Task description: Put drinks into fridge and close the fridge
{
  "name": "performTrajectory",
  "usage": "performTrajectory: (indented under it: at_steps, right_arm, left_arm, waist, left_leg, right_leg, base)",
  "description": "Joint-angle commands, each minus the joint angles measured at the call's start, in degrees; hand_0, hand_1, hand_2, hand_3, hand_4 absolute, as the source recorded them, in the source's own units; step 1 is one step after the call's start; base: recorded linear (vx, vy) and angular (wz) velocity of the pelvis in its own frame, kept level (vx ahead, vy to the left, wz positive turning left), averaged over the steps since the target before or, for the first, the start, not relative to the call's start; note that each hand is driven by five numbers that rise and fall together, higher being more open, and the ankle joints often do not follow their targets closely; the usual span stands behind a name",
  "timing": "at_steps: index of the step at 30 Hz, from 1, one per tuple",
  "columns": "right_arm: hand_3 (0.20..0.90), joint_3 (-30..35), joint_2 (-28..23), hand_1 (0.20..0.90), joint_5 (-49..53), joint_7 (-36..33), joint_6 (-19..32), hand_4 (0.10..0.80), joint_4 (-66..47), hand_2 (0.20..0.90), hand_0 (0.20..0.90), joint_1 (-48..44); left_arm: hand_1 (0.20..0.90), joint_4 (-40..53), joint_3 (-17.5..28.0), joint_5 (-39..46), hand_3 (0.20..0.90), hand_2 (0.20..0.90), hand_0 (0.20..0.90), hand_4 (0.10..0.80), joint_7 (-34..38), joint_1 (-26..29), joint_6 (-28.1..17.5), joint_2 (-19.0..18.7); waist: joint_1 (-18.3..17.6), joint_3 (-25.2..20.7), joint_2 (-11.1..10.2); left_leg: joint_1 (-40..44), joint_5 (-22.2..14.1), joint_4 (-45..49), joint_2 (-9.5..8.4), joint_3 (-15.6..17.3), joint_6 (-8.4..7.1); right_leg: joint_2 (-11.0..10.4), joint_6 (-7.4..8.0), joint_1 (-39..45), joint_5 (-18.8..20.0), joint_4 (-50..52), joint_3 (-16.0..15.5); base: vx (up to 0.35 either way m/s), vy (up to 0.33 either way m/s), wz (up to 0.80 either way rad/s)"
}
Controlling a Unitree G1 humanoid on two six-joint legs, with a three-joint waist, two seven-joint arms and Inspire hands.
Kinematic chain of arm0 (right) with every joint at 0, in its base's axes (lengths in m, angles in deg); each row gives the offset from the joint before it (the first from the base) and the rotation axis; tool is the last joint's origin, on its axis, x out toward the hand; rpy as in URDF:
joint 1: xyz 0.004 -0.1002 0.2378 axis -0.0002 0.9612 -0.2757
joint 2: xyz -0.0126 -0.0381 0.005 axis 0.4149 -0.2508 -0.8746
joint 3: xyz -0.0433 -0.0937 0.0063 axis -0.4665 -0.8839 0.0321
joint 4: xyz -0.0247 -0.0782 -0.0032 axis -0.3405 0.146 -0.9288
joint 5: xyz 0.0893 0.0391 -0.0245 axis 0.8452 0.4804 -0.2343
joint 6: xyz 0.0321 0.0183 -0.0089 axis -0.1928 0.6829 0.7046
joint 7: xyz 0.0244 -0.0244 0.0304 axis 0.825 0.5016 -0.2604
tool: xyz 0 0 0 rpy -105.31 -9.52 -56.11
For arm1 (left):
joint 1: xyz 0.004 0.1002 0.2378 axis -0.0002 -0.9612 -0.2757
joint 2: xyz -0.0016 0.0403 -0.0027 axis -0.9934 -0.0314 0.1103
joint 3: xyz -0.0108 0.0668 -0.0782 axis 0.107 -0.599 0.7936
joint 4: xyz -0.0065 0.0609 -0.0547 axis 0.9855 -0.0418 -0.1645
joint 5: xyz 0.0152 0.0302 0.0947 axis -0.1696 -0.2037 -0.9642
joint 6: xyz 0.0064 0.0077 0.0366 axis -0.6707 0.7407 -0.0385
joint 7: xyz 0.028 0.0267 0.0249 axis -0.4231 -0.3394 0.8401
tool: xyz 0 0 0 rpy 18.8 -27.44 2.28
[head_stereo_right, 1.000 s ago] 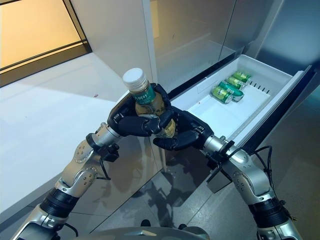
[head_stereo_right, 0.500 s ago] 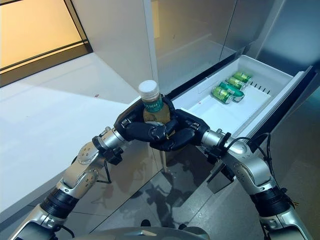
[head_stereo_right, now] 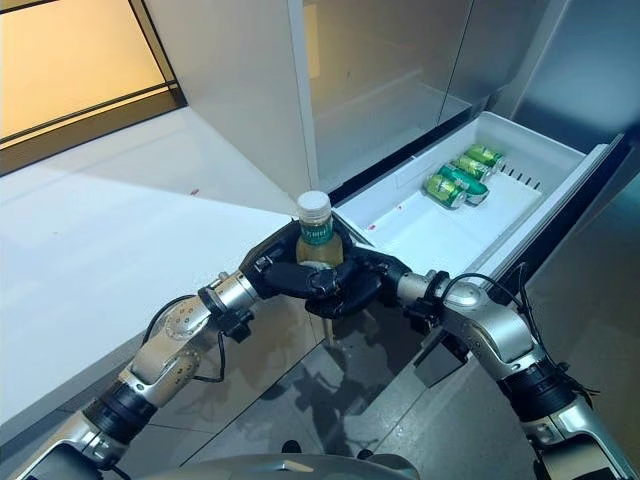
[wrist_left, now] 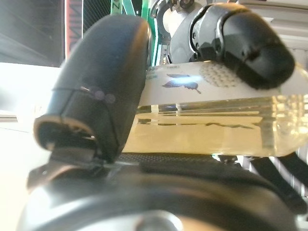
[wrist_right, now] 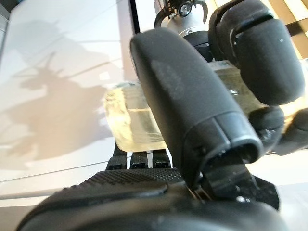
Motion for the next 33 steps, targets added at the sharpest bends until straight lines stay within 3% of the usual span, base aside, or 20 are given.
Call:
performTrajectory:
  at_steps: [1,11,13,14,15,16,21,25,33]
  right_arm:
    - [0.2,-3.4,7.9,0.3,5.6,3.0,2.0,0.1,-5.1,0.3,0.3,-5.1]
    - [0.2,-2.5,9.5,0.3,8.4,-2.9,5.5,0.1,-4.5,0.3,0.3,-4.1]
    - [0.2,-2.1,9.7,0.3,8.5,-3.9,6.0,0.1,-4.6,0.3,0.3,-4.2]
    - [0.2,-1.8,9.9,0.3,8.4,-4.8,6.9,0.1,-4.5,0.3,0.3,-4.4]
    - [0.2,-1.4,9.8,0.3,7.8,-5.2,7.7,0.1,-4.5,0.3,0.3,-4.5]
    - [0.2,-0.8,9.9,0.3,6.6,-6.2,9.0,0.1,-4.8,0.3,0.3,-4.8]
    - [0.2,1.9,8.5,0.3,0.0,-9.2,13.0,0.1,-5.9,0.3,0.3,-6.4]
    - [0.2,5.5,6.0,0.3,-7.8,-15.7,17.1,0.1,-5.6,0.3,0.3,-9.5]
    - [0.2,13.8,-0.1,0.3,-9.0,-26.3,15.0,0.1,-3.0,0.3,0.3,-16.9]
  left_arm:
    - [0.3,4.8,1.2,3.0,0.2,0.3,0.3,0.1,2.0,9.2,-16.5,8.9]
    - [0.3,6.2,1.0,-7.6,0.2,0.3,0.3,0.1,11.9,10.7,-25.9,9.0]
    - [0.3,6.4,1.0,-8.8,0.2,0.3,0.3,0.1,12.4,10.9,-26.1,8.9]
    - [0.342,6.6,1.0,-9.7,0.249,0.342,0.342,0.149,12.4,11.1,-25.7,8.9]
    - [0.462,6.6,1.0,-10.5,0.389,0.462,0.462,0.289,12.6,11.3,-25.4,8.8]
    - [0.9,6.9,0.8,-11.9,0.9,0.9,0.9,0.8,13.6,11.7,-24.2,8.6]
    - [0.9,6.9,1.1,-11.6,0.9,0.9,0.9,0.8,13.9,11.6,-23.6,8.3]
    - [0.9,6.9,2.0,-14.4,0.9,0.9,0.9,0.8,17.0,11.6,-24.0,8.1]
    - [0.9,7.0,5.6,-15.9,0.9,0.9,0.9,0.8,18.8,11.2,-22.0,7.0]
  waist:
    - [0.6,-4.8,-0.8]
    - [0.4,-4.5,-1.1]
    - [0.3,-4.4,-1.2]
    - [0.3,-4.4,-1.1]
    - [0.3,-4.4,-1.1]
    - [0.2,-4.4,-1.1]
    - [0.0,-4.2,-1.0]
    - [-0.1,-4.3,-1.0]
    - [0.3,-4.4,-1.3]
  left_leg:
    - [0.3,-6.7,1.7,-1.65,-0.4,1.69]
    - [0.6,-6.7,1.4,-1.73,-0.6,1.65]
    - [0.6,-6.8,1.4,-1.72,-0.6,1.64]
    - [0.7,-6.8,1.3,-1.73,-0.6,1.63]
    - [0.7,-6.8,1.3,-1.73,-0.5,1.63]
    - [0.8,-6.8,1.2,-1.72,-0.5,1.66]
    - [0.7,-7.0,1.4,-1.77,-0.3,1.7]
    - [0.8,-7.3,1.4,-1.81,-0.3,1.77]
    - [0.2,-7.6,2.2,-1.88,-0.7,1.78]
  right_leg:
    - [1.2,3.25,-4.7,-1.0,4.7,-0.5]
    - [1.2,3.41,-4.6,-0.9,4.7,-0.5]
    - [1.2,3.42,-4.6,-0.8,4.6,-0.5]
    - [1.2,3.46,-4.6,-0.7,4.6,-0.5]
    - [1.3,3.5,-4.6,-0.7,4.5,-0.5]
    - [1.3,3.54,-4.6,-0.6,4.5,-0.4]
    - [1.3,3.62,-4.7,-0.5,4.4,-0.2]
    - [1.4,3.56,-4.7,-0.5,4.5,0.2]
    - [1.6,3.05,-5.1,-0.4,4.9,0.1]
  base:
    - [-0.005,-0.006,0.04]
    - [-0.001,-0.001,0.01]
    - [0.0,0.0,0.0]
    - [0.0,0.0,0.0]
    - [0.0,0.0,0.0]
    - [0.0,0.0,0.0]
    - [0.0,0.0,0.0]
    - [0.0,0.0,0.0]
    - [0.0,0.0,0.0]
